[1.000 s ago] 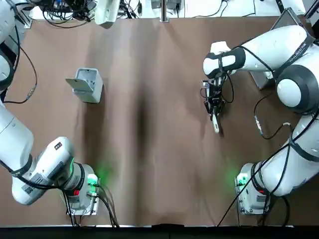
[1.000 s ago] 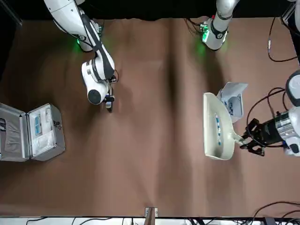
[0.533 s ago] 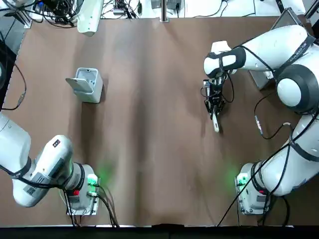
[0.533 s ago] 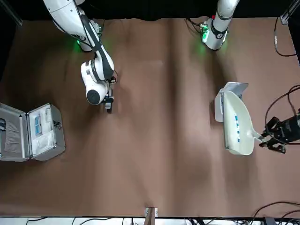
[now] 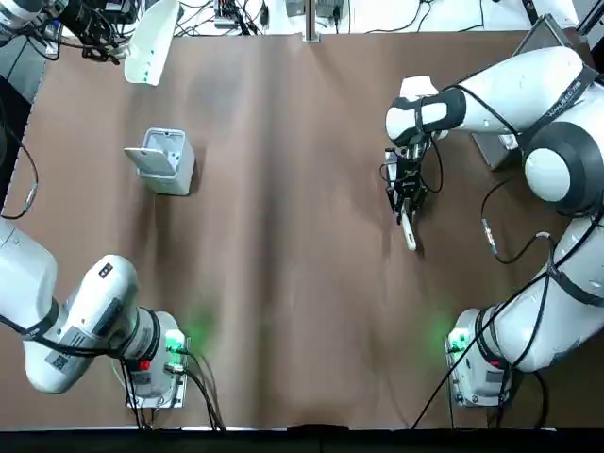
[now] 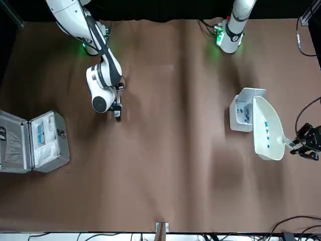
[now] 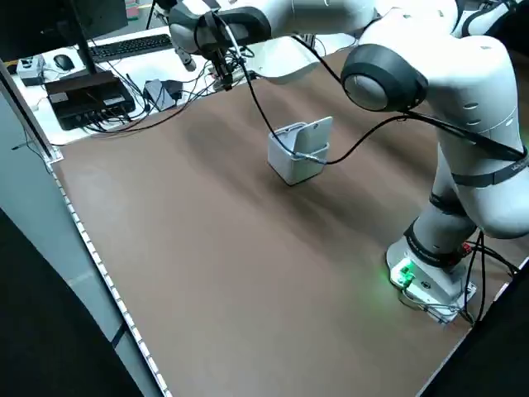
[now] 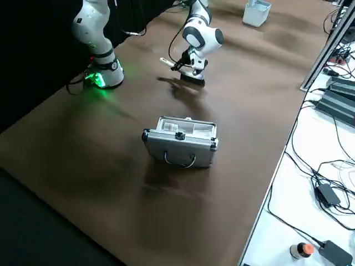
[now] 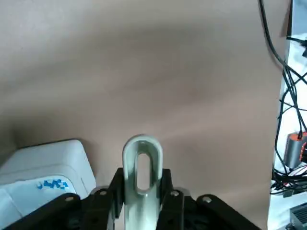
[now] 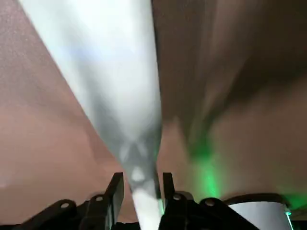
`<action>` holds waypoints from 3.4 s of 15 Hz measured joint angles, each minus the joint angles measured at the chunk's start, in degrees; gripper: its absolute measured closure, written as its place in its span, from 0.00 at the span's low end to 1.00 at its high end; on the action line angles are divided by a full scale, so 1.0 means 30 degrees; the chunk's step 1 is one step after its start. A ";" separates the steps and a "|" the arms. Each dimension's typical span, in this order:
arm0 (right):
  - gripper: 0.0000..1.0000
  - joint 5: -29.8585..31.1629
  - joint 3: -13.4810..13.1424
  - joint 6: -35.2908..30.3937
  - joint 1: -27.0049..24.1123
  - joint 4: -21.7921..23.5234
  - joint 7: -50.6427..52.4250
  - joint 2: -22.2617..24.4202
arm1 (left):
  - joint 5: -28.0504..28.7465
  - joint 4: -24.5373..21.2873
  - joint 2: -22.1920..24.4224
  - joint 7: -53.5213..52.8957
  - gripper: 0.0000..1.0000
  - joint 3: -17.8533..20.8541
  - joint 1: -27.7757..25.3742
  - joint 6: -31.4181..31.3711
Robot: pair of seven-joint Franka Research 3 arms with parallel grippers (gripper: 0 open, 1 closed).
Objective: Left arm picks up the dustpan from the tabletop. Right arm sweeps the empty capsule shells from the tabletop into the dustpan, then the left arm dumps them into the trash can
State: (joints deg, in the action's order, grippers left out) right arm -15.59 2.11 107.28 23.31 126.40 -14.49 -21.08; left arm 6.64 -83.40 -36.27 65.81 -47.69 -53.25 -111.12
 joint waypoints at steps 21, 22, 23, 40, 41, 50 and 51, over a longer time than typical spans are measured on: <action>0.00 0.0596 -0.0366 -0.8742 -0.2786 -1.0744 -0.0172 0.0886 | 0.1007 -0.2641 0.2886 -0.2852 0.67 0.3591 0.0621 -0.5412; 0.00 0.1024 -0.0383 -0.9057 -0.3220 -1.1553 -0.0147 0.0892 | 0.1007 -0.3099 0.3205 -0.2926 0.67 0.3725 0.0663 -0.5912; 0.00 0.1450 -0.0396 -0.9336 -0.3621 -1.2298 -0.0111 0.0893 | 0.1007 -0.3457 0.3506 -0.2977 0.67 0.3821 0.0704 -0.6258; 0.00 0.5177 -0.0436 -1.0395 -0.7843 -1.8511 0.5040 0.1154 | 0.0776 -0.9874 0.7539 -0.3004 0.67 0.4250 0.0659 -1.3798; 0.00 0.5387 -0.0438 -1.0395 -0.7958 -1.8699 0.5086 0.1340 | 0.0763 -1.0239 0.7781 -0.2986 0.67 0.4262 0.0644 -1.4304; 0.00 0.5956 -0.0287 -0.7335 -0.7993 -1.5650 0.6092 0.4177 | 0.0759 -1.4412 1.0279 -0.3435 0.67 0.4373 0.0392 -1.8661; 0.00 0.5955 -0.0297 -0.7139 -0.8005 -1.5055 0.6089 0.4602 | 0.0759 -1.4793 1.0473 -0.3667 0.67 0.4373 0.0392 -1.9135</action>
State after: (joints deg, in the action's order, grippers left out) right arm 2.27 1.22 85.86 -0.70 81.24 3.77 -7.27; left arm 8.91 -127.78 -4.85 54.81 -34.58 -52.08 -168.52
